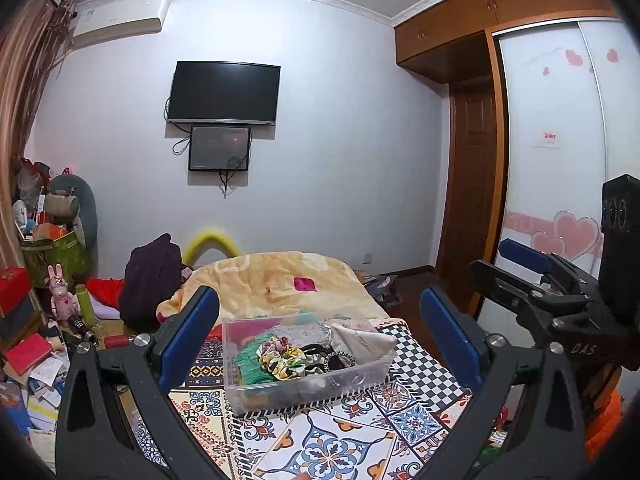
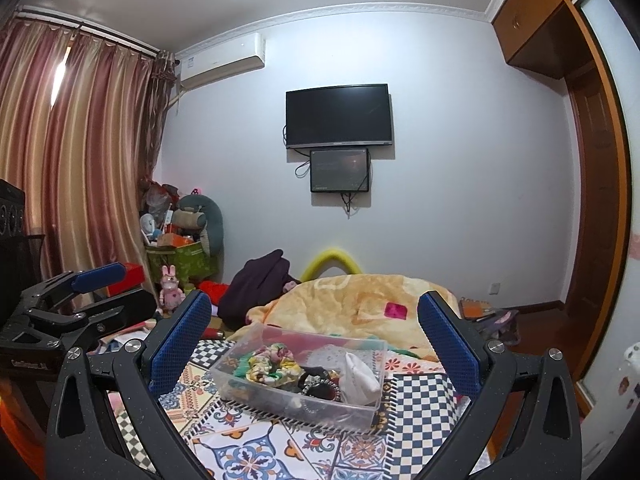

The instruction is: Organize soft objects

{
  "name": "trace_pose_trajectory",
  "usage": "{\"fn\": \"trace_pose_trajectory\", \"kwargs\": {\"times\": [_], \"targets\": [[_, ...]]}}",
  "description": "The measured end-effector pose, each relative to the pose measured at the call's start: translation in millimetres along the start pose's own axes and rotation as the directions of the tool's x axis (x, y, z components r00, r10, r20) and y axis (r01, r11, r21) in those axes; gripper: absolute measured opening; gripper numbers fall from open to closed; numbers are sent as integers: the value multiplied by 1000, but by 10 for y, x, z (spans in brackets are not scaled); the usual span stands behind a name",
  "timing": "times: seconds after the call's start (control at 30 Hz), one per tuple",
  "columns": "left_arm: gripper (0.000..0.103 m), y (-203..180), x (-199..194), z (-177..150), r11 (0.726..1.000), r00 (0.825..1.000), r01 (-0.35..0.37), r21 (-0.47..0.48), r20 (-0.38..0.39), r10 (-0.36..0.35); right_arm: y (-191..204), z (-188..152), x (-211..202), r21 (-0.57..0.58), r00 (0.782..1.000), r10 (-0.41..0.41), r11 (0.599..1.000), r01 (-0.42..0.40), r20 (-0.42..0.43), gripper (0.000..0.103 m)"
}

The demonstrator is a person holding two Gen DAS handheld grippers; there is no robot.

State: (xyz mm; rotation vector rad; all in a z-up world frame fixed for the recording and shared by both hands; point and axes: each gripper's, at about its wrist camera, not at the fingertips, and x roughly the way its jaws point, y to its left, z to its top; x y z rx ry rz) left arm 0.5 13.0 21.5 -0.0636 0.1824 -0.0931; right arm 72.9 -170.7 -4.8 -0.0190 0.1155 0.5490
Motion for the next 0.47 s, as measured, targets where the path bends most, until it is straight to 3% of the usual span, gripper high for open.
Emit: {"fn": "trace_pose_trajectory", "kwargs": {"times": [0.47], "targets": [[103,3,-18,2,1000,1000,-4,-8,-10,4,-15,-16,10,1,1000,-1,1000,1,0,103]]}}
